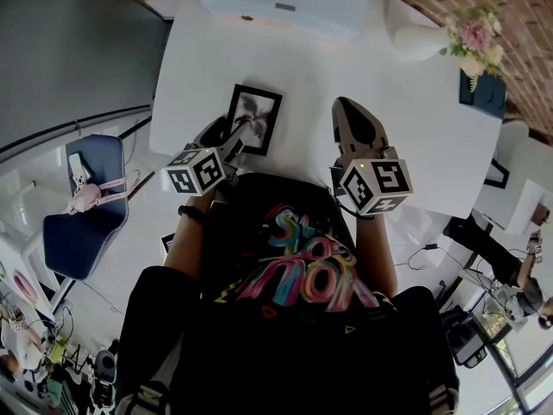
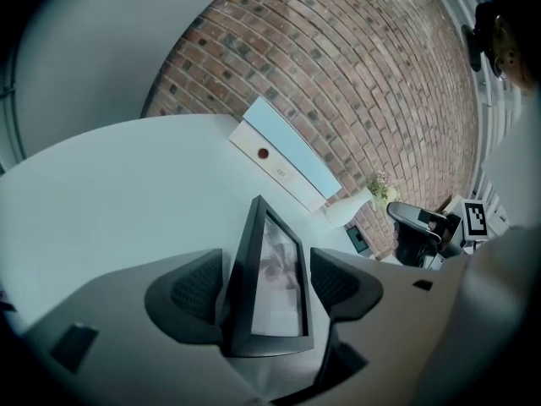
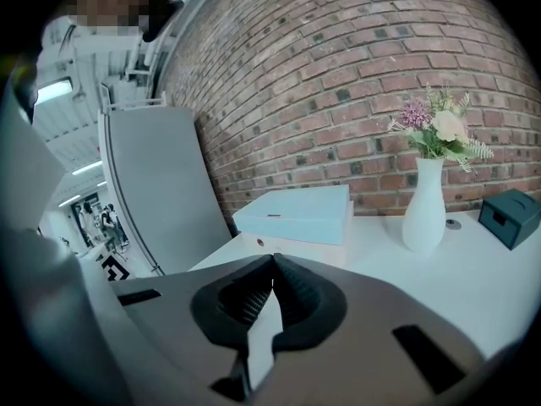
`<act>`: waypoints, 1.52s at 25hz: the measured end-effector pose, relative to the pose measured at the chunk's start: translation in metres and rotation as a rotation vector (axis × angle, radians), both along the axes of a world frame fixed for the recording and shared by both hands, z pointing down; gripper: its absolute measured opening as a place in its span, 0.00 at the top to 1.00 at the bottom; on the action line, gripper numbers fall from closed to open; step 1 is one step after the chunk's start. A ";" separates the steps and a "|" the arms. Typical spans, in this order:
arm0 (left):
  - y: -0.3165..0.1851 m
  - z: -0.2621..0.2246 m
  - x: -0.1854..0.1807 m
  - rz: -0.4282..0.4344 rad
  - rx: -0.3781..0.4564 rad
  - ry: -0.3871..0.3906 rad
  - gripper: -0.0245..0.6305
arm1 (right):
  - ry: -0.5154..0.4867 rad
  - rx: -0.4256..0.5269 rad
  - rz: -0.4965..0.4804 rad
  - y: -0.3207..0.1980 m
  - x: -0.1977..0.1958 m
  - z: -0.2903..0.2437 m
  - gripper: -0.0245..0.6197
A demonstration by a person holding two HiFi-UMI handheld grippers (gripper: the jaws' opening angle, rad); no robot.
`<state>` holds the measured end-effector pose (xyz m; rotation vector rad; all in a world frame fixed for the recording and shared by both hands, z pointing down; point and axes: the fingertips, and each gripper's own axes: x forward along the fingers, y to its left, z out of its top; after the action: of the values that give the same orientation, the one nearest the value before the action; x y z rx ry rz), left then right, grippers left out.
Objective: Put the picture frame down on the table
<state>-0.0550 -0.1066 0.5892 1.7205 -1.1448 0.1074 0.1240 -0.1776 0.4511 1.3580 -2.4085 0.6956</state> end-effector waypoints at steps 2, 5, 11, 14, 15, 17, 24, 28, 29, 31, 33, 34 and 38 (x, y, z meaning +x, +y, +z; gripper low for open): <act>-0.001 -0.002 -0.005 -0.013 0.005 -0.007 0.50 | -0.002 -0.001 -0.004 0.000 -0.002 0.000 0.93; -0.003 -0.003 -0.015 -0.040 0.004 -0.015 0.50 | -0.004 -0.002 -0.008 -0.001 -0.006 0.000 0.93; -0.012 -0.013 -0.016 -0.051 0.017 0.031 0.50 | -0.005 -0.003 -0.015 -0.005 -0.008 0.000 0.93; -0.021 -0.026 -0.012 -0.047 0.049 0.056 0.50 | -0.003 0.001 -0.015 -0.008 -0.010 -0.002 0.93; -0.024 -0.031 -0.010 -0.044 0.062 0.064 0.50 | -0.002 0.004 -0.014 -0.009 -0.009 -0.003 0.93; -0.032 -0.042 -0.005 -0.035 0.088 0.082 0.50 | -0.001 0.010 -0.011 -0.011 -0.009 -0.006 0.93; -0.065 -0.109 0.019 0.047 0.240 0.172 0.50 | 0.000 0.059 0.020 -0.021 -0.003 -0.029 0.93; -0.082 -0.157 0.038 0.111 0.368 0.166 0.50 | 0.009 0.114 0.028 -0.026 0.002 -0.053 0.93; -0.084 -0.171 0.044 0.131 0.403 0.158 0.50 | 0.012 0.131 0.029 -0.027 0.004 -0.060 0.93; -0.088 -0.199 0.055 0.173 0.481 0.130 0.50 | 0.022 0.168 0.030 -0.028 0.006 -0.076 0.93; -0.090 -0.226 0.065 0.217 0.565 0.076 0.50 | 0.032 0.205 0.029 -0.029 0.008 -0.092 0.93; -0.091 -0.237 0.069 0.237 0.606 0.041 0.50 | 0.035 0.226 0.026 -0.029 0.009 -0.099 0.93; -0.094 -0.273 0.080 0.283 0.744 -0.109 0.51 | 0.040 0.297 0.018 -0.028 0.011 -0.128 0.93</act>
<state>0.0249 -0.2004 0.3159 2.5600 -1.0817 -0.0649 0.1353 -0.2051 0.3232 1.4874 -2.5457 0.3180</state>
